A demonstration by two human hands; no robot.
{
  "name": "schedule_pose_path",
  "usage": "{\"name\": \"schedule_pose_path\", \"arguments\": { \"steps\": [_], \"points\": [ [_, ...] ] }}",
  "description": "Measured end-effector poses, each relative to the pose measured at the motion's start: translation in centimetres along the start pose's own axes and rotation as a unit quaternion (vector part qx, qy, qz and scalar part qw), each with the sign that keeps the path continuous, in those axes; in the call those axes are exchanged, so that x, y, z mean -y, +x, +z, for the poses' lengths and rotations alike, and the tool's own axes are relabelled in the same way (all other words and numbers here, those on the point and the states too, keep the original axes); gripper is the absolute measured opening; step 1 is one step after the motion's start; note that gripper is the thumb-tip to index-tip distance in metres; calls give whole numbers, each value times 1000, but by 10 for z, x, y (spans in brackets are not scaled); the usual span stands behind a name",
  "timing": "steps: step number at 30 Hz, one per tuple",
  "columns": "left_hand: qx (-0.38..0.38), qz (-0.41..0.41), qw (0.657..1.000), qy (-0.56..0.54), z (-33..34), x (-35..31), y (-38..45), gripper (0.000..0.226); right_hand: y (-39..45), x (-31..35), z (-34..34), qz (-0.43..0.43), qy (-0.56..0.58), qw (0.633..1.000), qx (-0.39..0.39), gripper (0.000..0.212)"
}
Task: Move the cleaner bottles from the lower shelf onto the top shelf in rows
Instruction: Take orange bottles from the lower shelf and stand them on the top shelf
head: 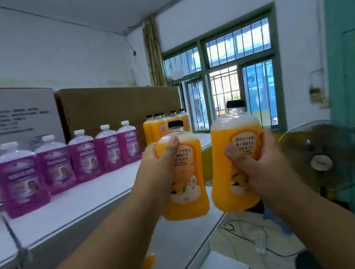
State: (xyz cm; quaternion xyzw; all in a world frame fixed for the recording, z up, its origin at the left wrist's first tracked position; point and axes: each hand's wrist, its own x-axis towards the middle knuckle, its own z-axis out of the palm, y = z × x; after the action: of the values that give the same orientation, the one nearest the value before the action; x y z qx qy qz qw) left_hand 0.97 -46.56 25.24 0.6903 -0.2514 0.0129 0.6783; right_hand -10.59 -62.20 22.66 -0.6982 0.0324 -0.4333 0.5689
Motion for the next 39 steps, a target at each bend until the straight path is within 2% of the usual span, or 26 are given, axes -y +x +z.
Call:
{"name": "schedule_pose_path", "arguments": {
  "steps": [4,8,14,20,24,29,33,36,39],
  "points": [
    [19,26,999,19,67,15,56,84,58,-36,-44,-23,-40,998,-30,82],
    [6,50,999,20,127,27,111,71,122,-81,-87,-53,-41,998,-19,95],
    [-55,42,996,47,180,29,195,60,230,-133,-111,-63,-5,998,27,78],
    [-118,35,981,146,186,40,275,69,320,-193,-86,-68,38,995,56,76],
    [-146,16,960,240,179,52,332,50,372,-221,-62,-76,62,992,84,71],
    [-197,-8,927,319,181,66,393,38,431,-246,-36,-75,35,991,105,69],
    [-233,-34,907,349,181,85,419,52,470,-278,-15,-83,19,988,129,87],
    [-272,-47,886,372,179,98,428,66,498,-303,1,-81,34,982,167,87],
    [-297,-40,874,384,181,100,430,57,520,-320,18,-87,65,972,206,79]
  ]
}}
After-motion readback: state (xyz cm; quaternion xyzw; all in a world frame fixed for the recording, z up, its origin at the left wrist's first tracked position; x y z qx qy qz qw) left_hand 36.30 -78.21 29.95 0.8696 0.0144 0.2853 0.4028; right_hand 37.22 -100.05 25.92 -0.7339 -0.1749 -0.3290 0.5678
